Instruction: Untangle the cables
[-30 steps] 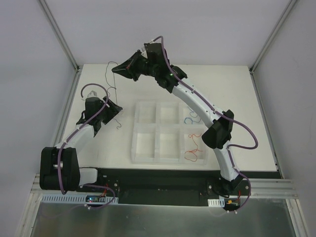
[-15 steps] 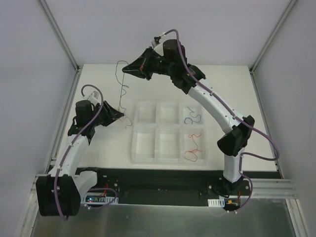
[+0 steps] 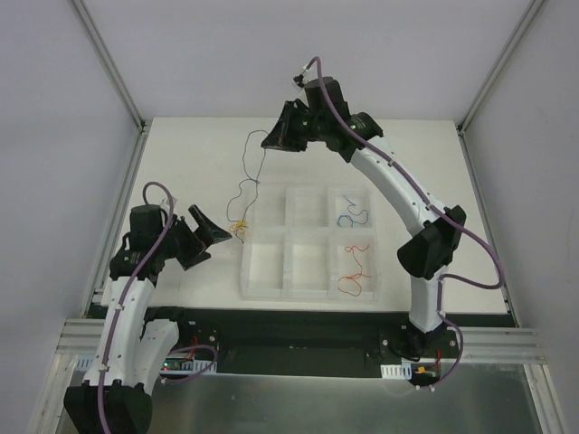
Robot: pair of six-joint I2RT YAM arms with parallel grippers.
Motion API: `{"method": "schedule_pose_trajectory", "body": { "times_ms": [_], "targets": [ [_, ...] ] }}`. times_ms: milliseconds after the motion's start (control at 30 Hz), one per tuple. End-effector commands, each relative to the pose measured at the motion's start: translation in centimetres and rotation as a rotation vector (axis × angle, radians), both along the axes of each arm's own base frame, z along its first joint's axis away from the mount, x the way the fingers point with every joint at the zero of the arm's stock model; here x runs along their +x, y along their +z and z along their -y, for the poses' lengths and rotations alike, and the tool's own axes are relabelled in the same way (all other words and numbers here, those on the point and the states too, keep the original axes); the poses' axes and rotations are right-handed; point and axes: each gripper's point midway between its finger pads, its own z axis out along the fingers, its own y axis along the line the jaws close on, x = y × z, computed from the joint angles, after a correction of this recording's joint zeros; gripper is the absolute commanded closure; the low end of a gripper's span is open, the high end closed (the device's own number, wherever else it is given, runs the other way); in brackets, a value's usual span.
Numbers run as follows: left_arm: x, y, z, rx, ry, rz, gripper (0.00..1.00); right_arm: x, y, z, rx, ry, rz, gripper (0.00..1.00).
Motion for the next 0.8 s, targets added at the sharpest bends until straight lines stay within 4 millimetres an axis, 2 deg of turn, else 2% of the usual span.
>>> {"method": "schedule_pose_trajectory", "body": {
  "times_ms": [0, 67, 133, 300, 467, 533, 700, 767],
  "targets": [
    [-2.8, -0.4, -2.8, 0.142, 0.121, -0.192, 0.02, -1.1, -3.3, -0.2, -0.077, 0.107, -0.027, 1.00],
    [-2.6, -0.4, -3.3, 0.180, 0.120, -0.220, 0.15, -2.1, -3.3, -1.6, -0.001, 0.162, -0.062, 1.00],
    [-1.5, 0.0, -3.4, 0.198, 0.089, -0.197, 0.34, -3.0, -3.6, -1.8, 0.023, 0.184, -0.085, 1.00],
    [2.4, 0.5, -3.7, 0.201, 0.073, -0.136, 0.51, -4.6, -3.0, -0.8, 0.029, 0.219, -0.080, 1.00],
    [5.6, -1.5, -2.9, 0.127, 0.000, -0.205, 0.68, -5.8, -2.6, -0.6, 0.040, 0.252, -0.088, 1.00],
    [6.7, -2.3, -2.6, 0.109, -0.024, -0.229, 0.64, -5.9, -2.5, -0.5, 0.047, 0.255, -0.099, 1.00],
    [10.2, -3.8, -2.7, 0.103, -0.048, -0.238, 0.39, -5.9, -2.0, -0.7, 0.065, 0.270, -0.101, 1.00],
    [11.3, -4.5, -2.7, 0.091, -0.051, -0.270, 0.41, -5.9, -1.8, -0.8, 0.072, 0.276, -0.102, 1.00]
  ]
}}
